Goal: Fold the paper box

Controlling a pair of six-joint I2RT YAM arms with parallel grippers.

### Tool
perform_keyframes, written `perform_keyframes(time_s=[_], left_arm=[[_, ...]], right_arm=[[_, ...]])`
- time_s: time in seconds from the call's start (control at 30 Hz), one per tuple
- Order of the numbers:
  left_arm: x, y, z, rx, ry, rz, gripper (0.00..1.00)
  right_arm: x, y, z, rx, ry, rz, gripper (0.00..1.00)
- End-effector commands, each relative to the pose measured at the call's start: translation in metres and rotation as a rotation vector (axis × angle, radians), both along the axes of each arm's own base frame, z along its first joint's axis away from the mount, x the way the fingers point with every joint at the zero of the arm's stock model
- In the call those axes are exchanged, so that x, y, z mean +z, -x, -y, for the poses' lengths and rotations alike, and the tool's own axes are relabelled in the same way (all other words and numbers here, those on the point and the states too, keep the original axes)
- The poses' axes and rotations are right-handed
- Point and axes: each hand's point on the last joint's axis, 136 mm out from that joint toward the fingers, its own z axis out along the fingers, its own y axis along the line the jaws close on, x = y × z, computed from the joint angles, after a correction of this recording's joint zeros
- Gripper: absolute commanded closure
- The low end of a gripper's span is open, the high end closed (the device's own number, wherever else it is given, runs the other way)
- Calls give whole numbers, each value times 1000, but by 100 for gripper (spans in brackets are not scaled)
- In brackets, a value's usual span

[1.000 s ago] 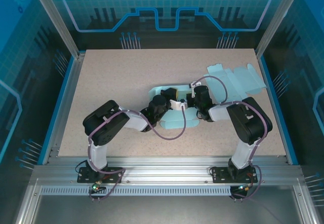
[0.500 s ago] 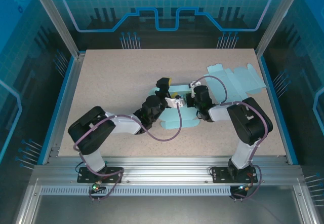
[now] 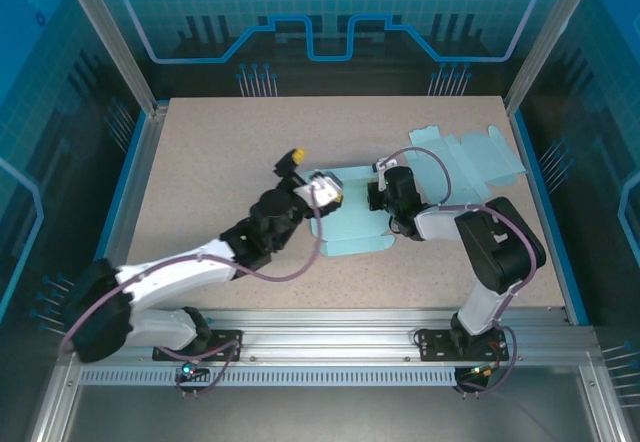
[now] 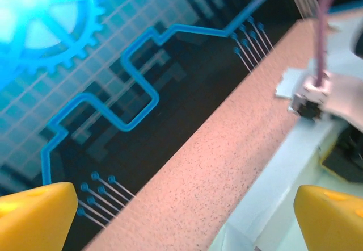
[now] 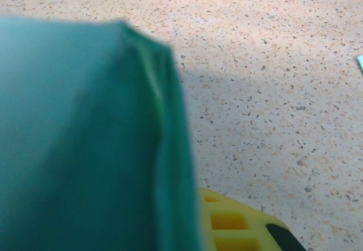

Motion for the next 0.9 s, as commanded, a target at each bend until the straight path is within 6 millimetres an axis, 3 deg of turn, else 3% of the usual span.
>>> perform_keyframes(time_s=[0.0, 0.13, 0.23, 0.4, 0.53, 0.7, 0.87], left_arm=[[-2, 0, -53, 160, 276, -191, 1], [-8, 2, -104, 292, 445, -323, 1], [-23, 3, -114, 292, 518, -447, 1], [-47, 2, -104, 276, 549, -580, 1], [-54, -3, -89, 233, 599, -635, 1], [-64, -8, -71, 165, 615, -683, 1], [-86, -13, -62, 172, 604, -751, 1]], right_arm=[[8, 11, -12, 59, -25, -11, 100], [12, 18, -15, 86, -43, -26, 100], [18, 26, -21, 130, -67, -45, 100], [25, 39, -31, 194, -105, -106, 100], [26, 47, -31, 178, -135, -152, 100], [31, 49, -27, 153, -134, -145, 100], [36, 48, -27, 146, -130, -133, 100]])
